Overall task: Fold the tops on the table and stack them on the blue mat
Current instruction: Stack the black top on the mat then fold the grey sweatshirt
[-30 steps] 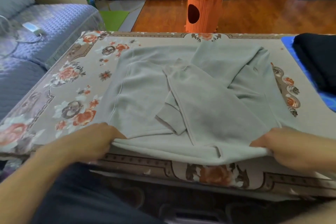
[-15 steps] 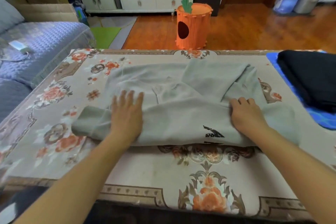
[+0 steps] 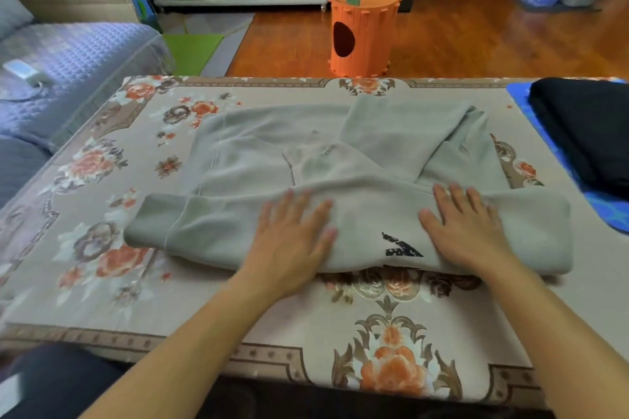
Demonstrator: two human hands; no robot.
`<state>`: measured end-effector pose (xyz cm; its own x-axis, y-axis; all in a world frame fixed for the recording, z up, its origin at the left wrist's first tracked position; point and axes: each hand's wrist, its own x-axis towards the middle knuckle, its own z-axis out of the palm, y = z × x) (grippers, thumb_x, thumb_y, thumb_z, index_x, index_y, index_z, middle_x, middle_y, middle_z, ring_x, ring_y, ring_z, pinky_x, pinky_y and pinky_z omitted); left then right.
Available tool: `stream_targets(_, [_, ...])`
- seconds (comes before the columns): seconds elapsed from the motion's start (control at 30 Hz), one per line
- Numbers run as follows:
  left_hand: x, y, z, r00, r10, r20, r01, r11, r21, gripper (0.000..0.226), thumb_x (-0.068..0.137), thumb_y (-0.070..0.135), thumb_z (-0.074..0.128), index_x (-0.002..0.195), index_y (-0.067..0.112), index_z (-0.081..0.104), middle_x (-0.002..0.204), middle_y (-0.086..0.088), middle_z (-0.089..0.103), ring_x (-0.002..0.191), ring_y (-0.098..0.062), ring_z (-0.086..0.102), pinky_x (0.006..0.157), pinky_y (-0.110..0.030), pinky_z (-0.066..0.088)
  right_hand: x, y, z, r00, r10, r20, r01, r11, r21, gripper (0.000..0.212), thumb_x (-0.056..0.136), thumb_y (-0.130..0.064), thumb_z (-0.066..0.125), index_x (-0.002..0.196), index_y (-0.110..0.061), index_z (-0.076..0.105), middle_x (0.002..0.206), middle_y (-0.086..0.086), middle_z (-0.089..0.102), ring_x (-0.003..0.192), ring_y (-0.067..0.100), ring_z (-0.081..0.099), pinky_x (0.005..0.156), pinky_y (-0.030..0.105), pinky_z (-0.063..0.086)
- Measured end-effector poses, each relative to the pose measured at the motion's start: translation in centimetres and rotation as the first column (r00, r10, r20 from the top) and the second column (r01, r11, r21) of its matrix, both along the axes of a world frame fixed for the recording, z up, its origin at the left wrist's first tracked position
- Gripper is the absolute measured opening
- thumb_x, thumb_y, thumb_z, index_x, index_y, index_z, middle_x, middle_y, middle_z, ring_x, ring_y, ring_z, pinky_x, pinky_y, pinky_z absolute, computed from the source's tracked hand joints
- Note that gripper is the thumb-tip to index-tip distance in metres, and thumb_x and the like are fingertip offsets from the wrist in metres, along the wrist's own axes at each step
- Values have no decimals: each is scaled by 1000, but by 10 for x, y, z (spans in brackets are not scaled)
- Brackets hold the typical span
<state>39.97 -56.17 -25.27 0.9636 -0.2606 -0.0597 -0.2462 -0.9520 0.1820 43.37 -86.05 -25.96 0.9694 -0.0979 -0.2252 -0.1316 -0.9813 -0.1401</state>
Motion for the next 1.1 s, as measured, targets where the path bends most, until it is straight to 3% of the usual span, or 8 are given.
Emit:
stream_targets(0.13, [-22,112,15,743,612,273,-558,790,-254,60,99,47,48,149,14,43,152,-19,42,141,-41,36,118,-54,25,-1,3,-1,1000,-2,25,3,1000,-14,71,98,-64,15,160,-31,4,169,-2,-3,155,23,-5,124,50,1])
stream_targets(0.2, [-27,164,23,540,841,-33,-782,488,-388,66,97,53,55,147,12,45,145,-20,50,134,-42,44,115,-55,31,0,3,-1,1000,1,28,0,1000,-22,71,98,-64,16,160,-31,4,169,-1,-3,155,24,-4,124,49,1])
stream_targets(0.3, [-24,200,30,483,677,-556,-775,35,-631,57,92,57,63,126,12,66,120,-13,70,109,-32,65,94,-44,52,2,4,0,999,-3,34,4,1000,-27,72,98,-64,17,160,-31,6,169,-1,-1,155,24,-1,124,49,3])
stream_targets(0.53, [-27,189,25,783,589,-201,-539,481,-691,15,99,30,65,105,19,72,96,-3,75,90,-25,69,78,-40,53,2,2,0,999,-27,36,28,999,-24,71,98,-63,22,160,-31,10,169,-2,4,155,23,2,123,47,4])
stream_targets(0.7, [-20,184,23,786,615,-63,-472,532,-703,15,102,24,59,94,12,63,88,-8,66,80,-22,59,71,-39,44,2,2,-1,999,-31,36,32,999,-35,71,98,-63,23,160,-31,12,169,-2,5,154,23,3,123,46,5])
stream_targets(0.87, [-13,192,23,723,689,-61,-652,650,-391,18,102,27,53,99,9,53,84,-3,56,86,-32,54,64,-38,32,1,-3,1,999,-21,30,22,999,-26,70,98,-62,24,160,-30,13,168,-3,7,154,22,5,124,45,7])
stream_targets(0.97, [-25,196,16,715,698,-42,-672,668,-321,13,98,24,58,107,16,52,100,-8,61,89,-31,55,74,-42,42,0,-5,1,1000,-24,16,24,999,-26,71,98,-62,23,160,-30,12,169,-3,6,154,22,4,123,44,7])
stream_targets(1.1, [-17,188,17,685,725,-70,-726,687,4,61,95,24,58,148,19,28,142,-21,41,121,-42,48,97,-53,43,5,-5,1,1000,-20,-1,20,999,-43,72,98,-63,23,160,-29,11,169,-2,5,154,23,4,124,45,6])
